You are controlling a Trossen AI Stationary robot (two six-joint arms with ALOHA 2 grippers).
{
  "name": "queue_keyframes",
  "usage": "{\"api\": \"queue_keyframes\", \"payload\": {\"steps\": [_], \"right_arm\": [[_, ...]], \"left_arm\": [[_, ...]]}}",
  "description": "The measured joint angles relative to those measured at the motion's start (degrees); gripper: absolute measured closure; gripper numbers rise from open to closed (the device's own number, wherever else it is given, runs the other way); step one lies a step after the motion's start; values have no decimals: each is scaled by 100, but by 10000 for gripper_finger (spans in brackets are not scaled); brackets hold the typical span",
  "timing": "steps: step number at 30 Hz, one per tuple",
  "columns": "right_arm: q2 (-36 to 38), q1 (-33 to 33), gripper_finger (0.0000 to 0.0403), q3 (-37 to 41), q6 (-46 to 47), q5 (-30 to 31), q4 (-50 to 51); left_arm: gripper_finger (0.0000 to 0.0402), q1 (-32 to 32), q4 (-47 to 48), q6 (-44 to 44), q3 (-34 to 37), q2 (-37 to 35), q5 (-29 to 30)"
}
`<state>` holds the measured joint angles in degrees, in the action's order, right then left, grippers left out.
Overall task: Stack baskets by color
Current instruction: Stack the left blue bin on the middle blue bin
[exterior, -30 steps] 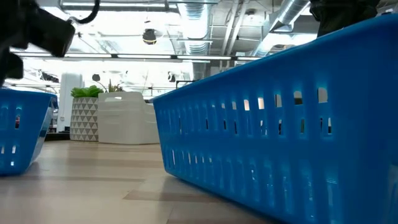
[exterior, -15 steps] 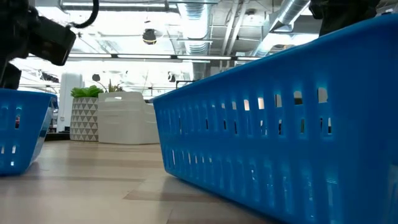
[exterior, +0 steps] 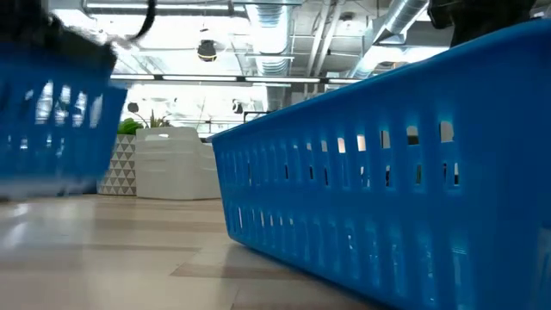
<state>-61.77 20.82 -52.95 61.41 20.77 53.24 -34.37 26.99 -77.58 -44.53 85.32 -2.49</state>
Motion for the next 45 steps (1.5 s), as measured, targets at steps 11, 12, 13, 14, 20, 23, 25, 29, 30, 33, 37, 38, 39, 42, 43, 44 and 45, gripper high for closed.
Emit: {"api": "queue_keyframes", "payload": {"steps": [11, 12, 13, 14, 20, 23, 25, 29, 30, 33, 37, 38, 39, 42, 43, 44, 45], "right_arm": [[-918, 709, 262, -2, -307, -728, -1133], [-1099, 825, 281, -2, -376, -879, -1376], [-1289, 943, 303, -2, -454, -1020, -1704], [-1471, 1083, 325, -2, -532, -1116, -1967], [-2455, 1752, 387, -435, -606, -1402, -2867], [-2869, 2088, 390, -811, -172, -1545, -2817], [-3152, 2348, 397, -1058, 101, -1630, -2847], [-3806, 2786, 395, -1519, 302, -1958, -2884], [-3956, 2832, 397, -1585, 272, -2021, -2941], [-4400, 2818, 399, -1718, -52, -2189, -3038], [-4942, 2504, 400, -1821, -649, -2442, -3076], [-5037, 2393, 400, -1842, -882, -2497, -3127], [-5099, 2271, 400, -1844, -1136, -2525, -3174], [-5175, 1824, 400, -1851, -1764, -2576, -3307], [-5177, 1658, 400, -1856, -1912, -2575, -3300], [-5144, 1492, 400, -1853, -2068, -2577, -3233], [-5096, 1327, 400, -1845, -2245, -2576, -3214]], "left_arm": [[401, 14, 1286, 345, -1348, -624, 2061], [401, 47, 1377, 345, -1422, -658, 2277], [401, 79, 1436, 346, -1490, -684, 2428], [401, 115, 1450, 346, -1550, -699, 2531], [401, 387, 1456, 829, -1799, -713, 2585], [401, 473, 1472, 1098, -1846, -713, 2529], [401, 509, 1441, 1220, -1866, -713, 2531], [401, 605, 1437, 1353, -1867, -711, 2526], [401, 632, 1420, 1353, -1867, -711, 2524], [401, 703, 1357, 1355, -1867, -711, 2464], [401, 764, 1288, 1418, -1867, -711, 2253], [401, 780, 1297, 1423, -1867, -711, 2198], [401, 805, 1298, 1446, -1867, -711, 2121], [401, 864, 1298, 1539, -1867, -711, 1891], [401, 884, 1296, 1546, -1867, -711, 1813], [401, 903, 1296, 1540, -1867, -711, 1763], [401, 903, 1295, 1513, -1867, -711, 1729]]}}
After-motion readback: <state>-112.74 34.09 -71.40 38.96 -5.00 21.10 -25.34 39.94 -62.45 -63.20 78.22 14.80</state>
